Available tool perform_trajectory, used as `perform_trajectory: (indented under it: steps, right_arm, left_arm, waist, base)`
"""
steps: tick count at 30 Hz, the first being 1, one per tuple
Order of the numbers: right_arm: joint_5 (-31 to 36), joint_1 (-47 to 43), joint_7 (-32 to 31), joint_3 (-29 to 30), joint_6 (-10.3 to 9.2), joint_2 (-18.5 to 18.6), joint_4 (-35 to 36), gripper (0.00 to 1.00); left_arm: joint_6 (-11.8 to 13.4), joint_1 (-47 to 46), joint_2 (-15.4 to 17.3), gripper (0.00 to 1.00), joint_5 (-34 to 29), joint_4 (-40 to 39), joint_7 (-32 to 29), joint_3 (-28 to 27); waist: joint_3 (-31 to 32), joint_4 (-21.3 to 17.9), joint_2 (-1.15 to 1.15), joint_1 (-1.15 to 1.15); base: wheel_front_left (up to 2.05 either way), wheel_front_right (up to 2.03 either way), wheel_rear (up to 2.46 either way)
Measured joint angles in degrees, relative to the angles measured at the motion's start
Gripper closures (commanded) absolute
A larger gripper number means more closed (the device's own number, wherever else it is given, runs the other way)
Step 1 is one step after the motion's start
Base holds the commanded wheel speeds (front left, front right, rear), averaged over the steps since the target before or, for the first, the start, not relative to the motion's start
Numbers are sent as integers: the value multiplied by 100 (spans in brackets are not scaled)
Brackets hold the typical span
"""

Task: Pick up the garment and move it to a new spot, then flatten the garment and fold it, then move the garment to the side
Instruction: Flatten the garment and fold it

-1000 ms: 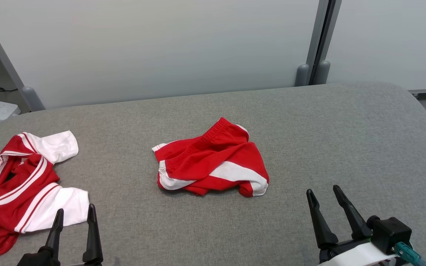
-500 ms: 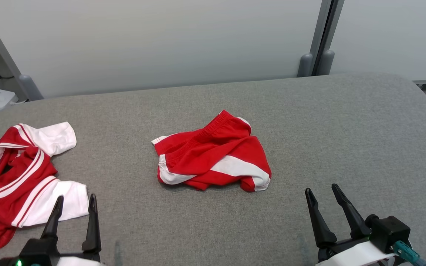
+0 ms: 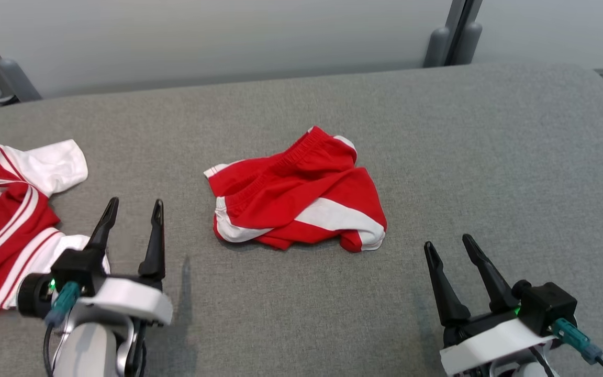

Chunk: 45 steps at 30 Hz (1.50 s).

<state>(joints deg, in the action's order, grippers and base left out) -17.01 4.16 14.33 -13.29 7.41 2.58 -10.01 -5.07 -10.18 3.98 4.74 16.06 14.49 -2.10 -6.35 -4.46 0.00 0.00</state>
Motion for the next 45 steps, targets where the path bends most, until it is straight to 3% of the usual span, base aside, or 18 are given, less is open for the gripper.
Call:
perform_trajectory:
  steps: [15,25,26,27,28,29,32,35,39,41,42,43,45]
  right_arm:
    - [31,459,0,-98,0,2,26,0]
    - [34,505,0,-169,0,3,44,0]
    - [35,510,0,-168,0,4,47,0]
    - [36,519,0,-168,0,3,51,0]
    - [40,528,0,-164,0,3,52,0]
    - [42,531,0,-156,0,3,55,0]
    - [42,530,0,-144,0,3,56,0]
    - [42,530,0,-136,0,3,55,0]
    - [42,529,0,-136,0,3,55,0]
    - [42,528,0,-140,0,3,55,0]
    - [42,528,0,-144,0,3,55,0]
    - [43,528,0,-151,0,3,55,0]
    - [42,528,0,-169,0,3,55,0]
  left_arm:
    - [-193,-1513,-88,0,252,2189,0,448]
    - [-200,-1904,-16,0,442,2941,0,630]
    - [-200,-1923,-8,7,445,2987,0,650]
    - [-200,-1948,1,40,446,3022,0,672]
    - [-200,-1965,5,55,459,3031,0,688]
    - [-200,-1971,2,62,492,3031,0,706]
    - [-200,-1970,-3,100,537,3031,0,795]
    - [-200,-1964,-16,100,572,3016,0,928]
    - [-200,-1934,-52,55,658,2886,0,1089]
    - [-200,-1918,-60,7,701,2848,0,1143]
    - [-200,-1905,-59,7,754,2835,0,1162]
    - [-200,-1881,-59,0,778,2825,0,1176]
    - [-200,-1828,-53,0,794,2836,0,1188]
  waist:
    - [-648,-373,0,0]
    - [-730,-637,0,0]
    - [-740,-654,0,0]
    - [-749,-668,0,0]
    - [-754,-678,0,0]
    - [-755,-681,0,0]
    - [-751,-677,0,0]
    - [-735,-662,0,0]
    - [-689,-633,0,0]
    - [-664,-621,0,0]
    - [-655,-617,0,0]
    - [-647,-616,0,0]
    - [-638,-621,0,0]
  base:
    - [0,0,0]
    - [0,0,0]
    - [0,0,0]
    - [0,0,0]
    - [0,0,0]
    - [0,0,0]
    - [0,0,0]
    - [0,0,0]
    - [0,0,0]
    - [0,0,0]
    - [0,0,0]
    - [0,0,0]
    - [0,0,0]
